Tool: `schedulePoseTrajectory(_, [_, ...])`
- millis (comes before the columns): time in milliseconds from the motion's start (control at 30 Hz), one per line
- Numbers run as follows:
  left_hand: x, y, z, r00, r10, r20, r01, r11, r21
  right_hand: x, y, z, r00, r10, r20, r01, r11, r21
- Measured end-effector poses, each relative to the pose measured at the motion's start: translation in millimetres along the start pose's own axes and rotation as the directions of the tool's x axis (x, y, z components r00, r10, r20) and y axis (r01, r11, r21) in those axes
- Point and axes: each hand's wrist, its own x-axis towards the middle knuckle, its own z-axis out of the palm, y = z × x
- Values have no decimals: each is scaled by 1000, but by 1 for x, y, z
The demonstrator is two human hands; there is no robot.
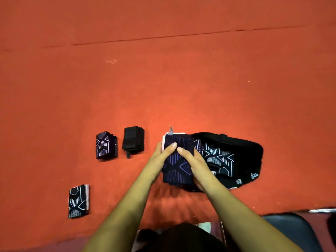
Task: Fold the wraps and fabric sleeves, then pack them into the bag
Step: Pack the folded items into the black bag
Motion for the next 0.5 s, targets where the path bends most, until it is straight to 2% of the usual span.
schedulePoseTrajectory(167, [21,-6,73,990,-8,139,-28,967,254,-24,-13,-75,991,2,-134,14,993,117])
schedulePoseTrajectory(267, [44,-30,92,996,2,94,-47,876,480,-27,-12,-123,970,43,-238,-7,989,150])
schedulePoseTrajectory(333, [56,-41,100,992,122,35,-113,725,679,-25,-10,-153,947,46,-319,2,989,148])
schedulePoseTrajectory(367, [61,-45,104,976,210,51,-170,599,782,-23,-8,-167,935,49,-351,5,989,151])
schedulePoseTrajectory(433, [70,-51,115,933,308,186,-290,338,896,-16,-3,-189,922,68,-381,-8,988,156])
schedulePoseTrajectory(500, [85,-61,123,918,255,305,-351,162,922,-5,4,-202,926,101,-364,-46,987,157])
